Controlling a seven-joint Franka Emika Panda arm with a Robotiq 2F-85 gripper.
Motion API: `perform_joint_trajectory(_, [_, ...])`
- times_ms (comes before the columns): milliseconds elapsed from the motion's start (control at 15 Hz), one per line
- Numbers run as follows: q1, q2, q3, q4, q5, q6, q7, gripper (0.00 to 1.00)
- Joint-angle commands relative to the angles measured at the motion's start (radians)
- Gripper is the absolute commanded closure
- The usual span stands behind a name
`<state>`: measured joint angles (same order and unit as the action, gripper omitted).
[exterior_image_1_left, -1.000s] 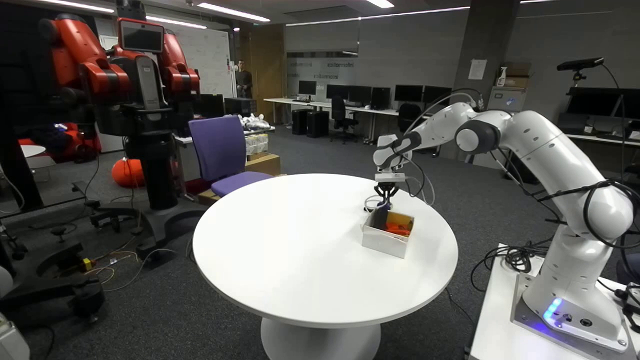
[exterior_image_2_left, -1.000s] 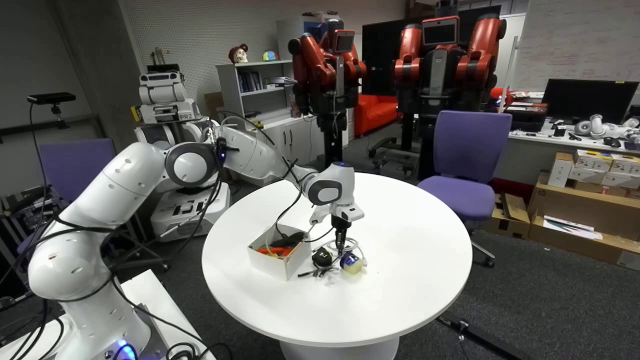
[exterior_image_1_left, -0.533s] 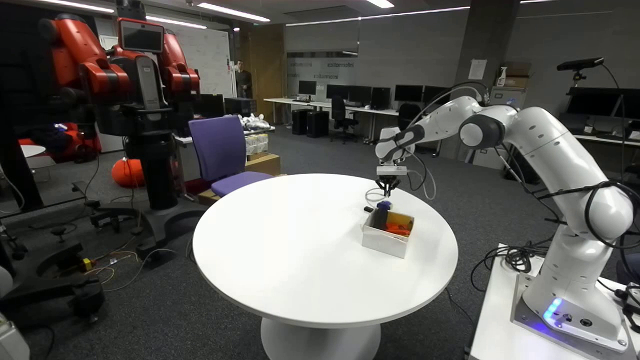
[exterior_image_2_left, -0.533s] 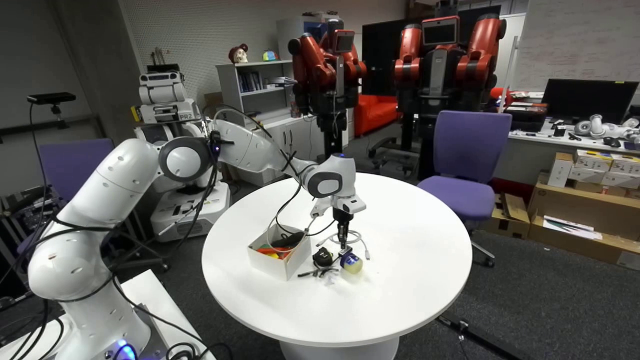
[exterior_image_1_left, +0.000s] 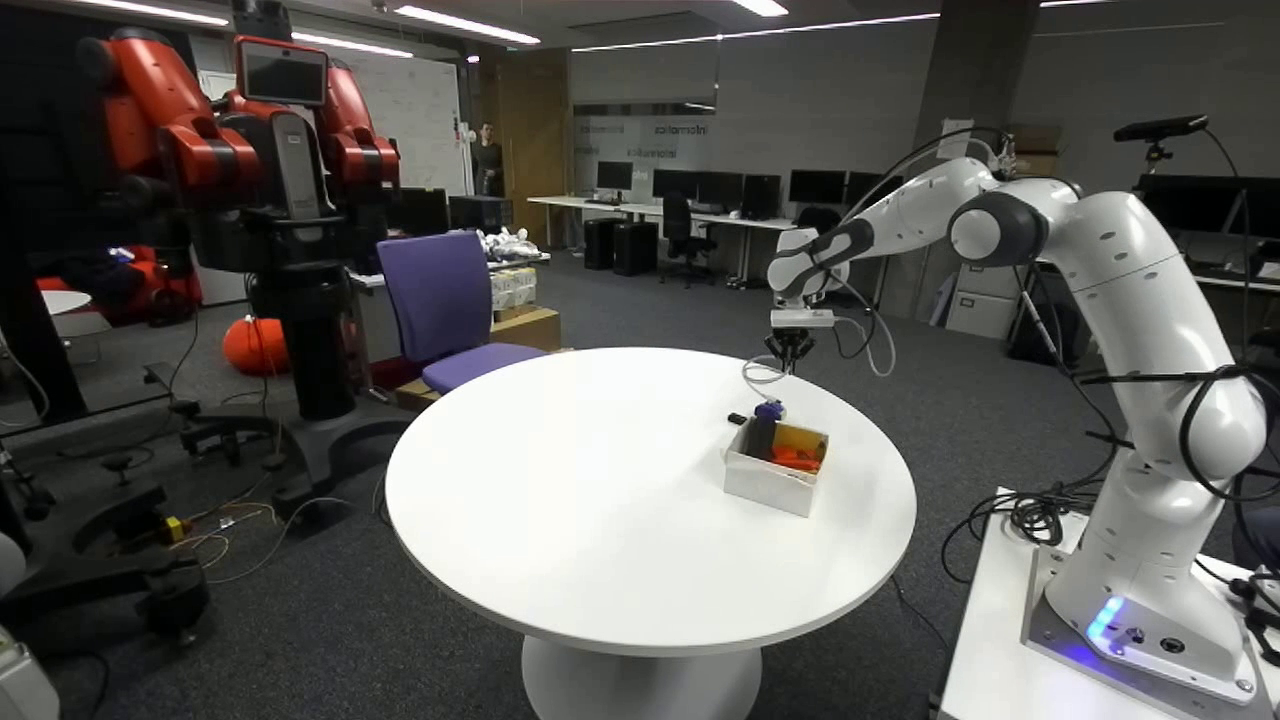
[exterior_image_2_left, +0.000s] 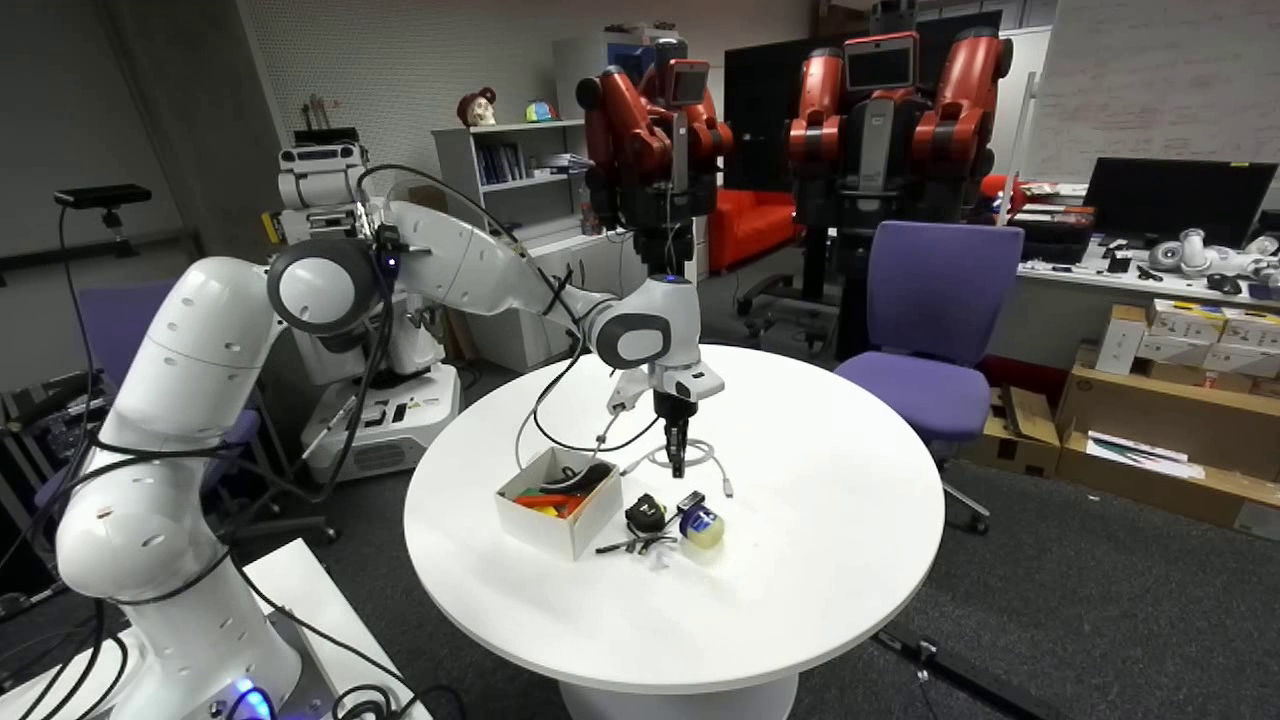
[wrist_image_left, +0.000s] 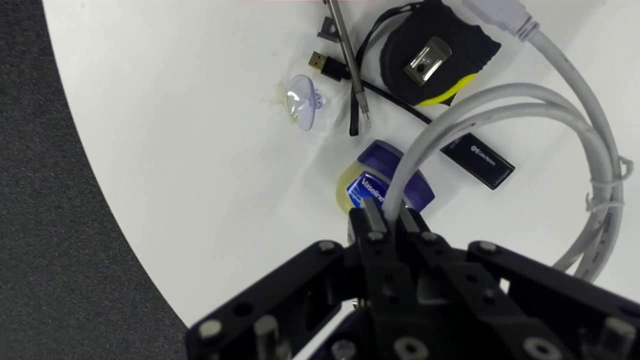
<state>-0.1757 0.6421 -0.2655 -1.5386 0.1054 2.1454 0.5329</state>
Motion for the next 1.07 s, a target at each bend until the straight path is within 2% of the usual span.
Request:
perform_joint_trajectory(0, [0.020,-0.167,-0.010,-0.191,-0.047,0.048,-0.048,0.98])
perform_joint_trajectory(533, [0.060,-0.428,0.019,-0.512,-0.108,0.162,-0.083,0.98])
perform_joint_trajectory(1000, [0.107,-0.529,0.063,-0.703,-0.176,0.210,-0.062,0.98])
